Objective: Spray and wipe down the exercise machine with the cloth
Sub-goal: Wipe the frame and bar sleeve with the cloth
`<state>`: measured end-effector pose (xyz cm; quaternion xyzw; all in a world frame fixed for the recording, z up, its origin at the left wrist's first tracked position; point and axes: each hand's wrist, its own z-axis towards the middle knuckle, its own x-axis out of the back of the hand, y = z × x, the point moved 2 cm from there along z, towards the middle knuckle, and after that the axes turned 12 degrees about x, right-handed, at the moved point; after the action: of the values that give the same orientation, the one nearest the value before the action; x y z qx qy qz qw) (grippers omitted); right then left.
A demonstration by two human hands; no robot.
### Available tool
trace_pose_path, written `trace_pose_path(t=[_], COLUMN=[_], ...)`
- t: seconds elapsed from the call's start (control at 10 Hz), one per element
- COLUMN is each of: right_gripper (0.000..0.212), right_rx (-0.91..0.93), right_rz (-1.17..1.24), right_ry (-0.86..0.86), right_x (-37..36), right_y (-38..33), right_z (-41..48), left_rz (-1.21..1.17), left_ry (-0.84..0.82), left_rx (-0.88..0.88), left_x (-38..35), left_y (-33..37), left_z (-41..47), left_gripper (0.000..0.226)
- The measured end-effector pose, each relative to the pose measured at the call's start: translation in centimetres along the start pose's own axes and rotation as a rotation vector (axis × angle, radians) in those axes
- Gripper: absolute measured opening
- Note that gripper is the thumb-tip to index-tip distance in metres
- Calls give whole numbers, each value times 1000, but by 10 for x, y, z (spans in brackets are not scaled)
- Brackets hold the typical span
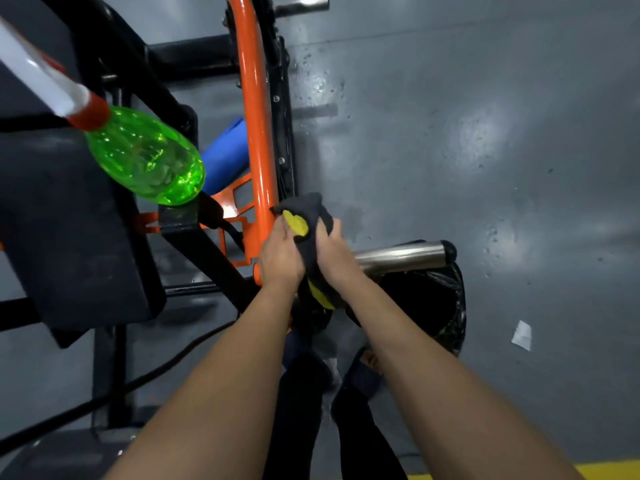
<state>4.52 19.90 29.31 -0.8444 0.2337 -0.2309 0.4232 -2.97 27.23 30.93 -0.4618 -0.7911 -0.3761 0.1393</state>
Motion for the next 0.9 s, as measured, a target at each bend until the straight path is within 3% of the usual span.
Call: trace_pose_path(t=[0.1, 0.2, 0.3, 0.4, 0.5, 0.7, 0.8, 0.9], right_gripper=[64, 47, 58, 50, 33, 48, 43, 25], right_rx=[43, 78, 54, 3, -107, 318, 297, 165], right_rz=[185, 370, 354, 182, 141, -172, -399, -482], right_ry=[49, 83, 149, 238, 250, 245, 201, 227], right_x=[-10, -17, -18, -14, -10, -9, -6, -5], right_y=[10, 17, 11, 9, 0, 23, 23, 14], right_z=[-16, -10, 22, 65, 69, -2, 14, 33], left_rz=[-79, -112, -171, -178, -136, -53, -54, -46], left_ry=[45, 96, 138, 128, 125, 107, 114, 133], left_rx=[-109, -104, -71, -81, -96, -95, -124, -127], left_x=[0, -6, -9, -11, -10, -7, -7, -7], left_y=[-5, -16, -12, -11, -10, -5, -7, -7], left_z=[-10, -8, -21, -14, -15, -11, -12, -16], left_gripper=[86, 62, 57, 65, 53, 47, 46, 43])
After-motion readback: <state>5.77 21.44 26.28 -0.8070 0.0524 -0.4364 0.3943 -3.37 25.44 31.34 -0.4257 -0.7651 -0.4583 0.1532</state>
